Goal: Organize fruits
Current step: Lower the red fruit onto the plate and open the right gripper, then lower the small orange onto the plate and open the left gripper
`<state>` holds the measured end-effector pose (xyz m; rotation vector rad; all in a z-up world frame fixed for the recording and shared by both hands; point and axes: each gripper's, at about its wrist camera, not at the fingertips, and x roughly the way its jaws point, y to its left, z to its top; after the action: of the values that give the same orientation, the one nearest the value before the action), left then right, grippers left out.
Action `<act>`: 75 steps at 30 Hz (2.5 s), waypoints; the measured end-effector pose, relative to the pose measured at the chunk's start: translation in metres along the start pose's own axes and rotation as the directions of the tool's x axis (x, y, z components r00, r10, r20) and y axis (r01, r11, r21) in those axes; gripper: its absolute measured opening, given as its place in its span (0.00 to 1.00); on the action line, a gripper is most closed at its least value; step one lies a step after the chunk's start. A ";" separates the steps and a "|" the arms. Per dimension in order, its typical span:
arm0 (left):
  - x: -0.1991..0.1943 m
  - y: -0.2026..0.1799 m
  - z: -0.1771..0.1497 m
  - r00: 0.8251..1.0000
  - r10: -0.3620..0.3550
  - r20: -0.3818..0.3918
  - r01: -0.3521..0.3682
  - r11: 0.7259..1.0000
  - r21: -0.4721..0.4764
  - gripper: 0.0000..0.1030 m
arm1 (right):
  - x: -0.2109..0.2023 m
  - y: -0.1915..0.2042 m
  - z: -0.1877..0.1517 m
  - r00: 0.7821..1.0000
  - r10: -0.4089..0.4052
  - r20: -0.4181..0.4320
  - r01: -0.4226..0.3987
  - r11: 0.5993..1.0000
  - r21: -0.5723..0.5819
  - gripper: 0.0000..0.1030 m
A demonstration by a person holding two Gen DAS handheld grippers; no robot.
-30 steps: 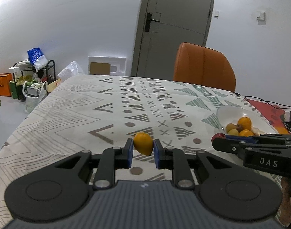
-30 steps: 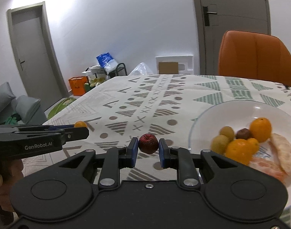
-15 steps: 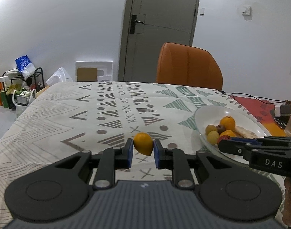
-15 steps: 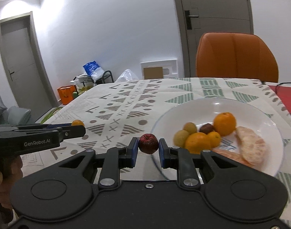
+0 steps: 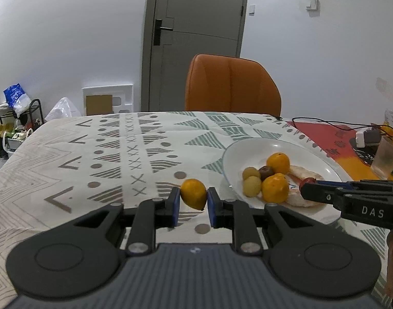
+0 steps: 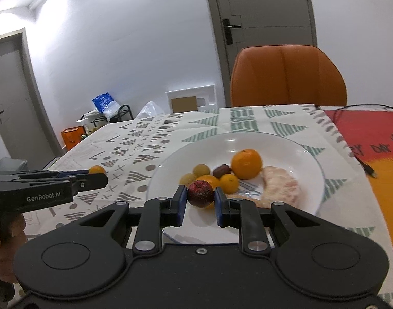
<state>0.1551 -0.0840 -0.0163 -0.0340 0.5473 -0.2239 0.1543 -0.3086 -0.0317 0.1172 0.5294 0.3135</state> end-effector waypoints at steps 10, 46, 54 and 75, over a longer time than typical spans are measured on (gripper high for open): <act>0.009 -0.024 0.002 1.000 -0.026 -0.013 0.026 0.999 0.038 0.20 | -0.008 -0.023 -0.007 1.000 -0.020 0.009 0.020 0.999 0.050 0.28; -0.010 -0.025 0.012 1.000 0.014 0.004 -0.014 0.999 0.038 0.57 | -0.028 -0.017 -0.003 0.999 -0.009 0.047 0.007 0.999 0.046 0.45; -0.031 -0.010 0.011 0.998 0.052 0.022 -0.052 0.999 0.004 0.77 | -0.035 -0.001 0.000 0.998 0.005 0.068 -0.007 1.000 0.023 0.65; -0.101 0.020 -0.010 0.981 0.190 0.036 -0.188 0.981 -0.048 0.97 | -0.071 0.038 -0.004 0.991 0.072 0.115 -0.071 0.997 -0.015 1.00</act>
<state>0.0703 -0.0424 0.0250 -0.0294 0.5119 -0.0255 0.0840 -0.2960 0.0056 0.1429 0.4093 0.3776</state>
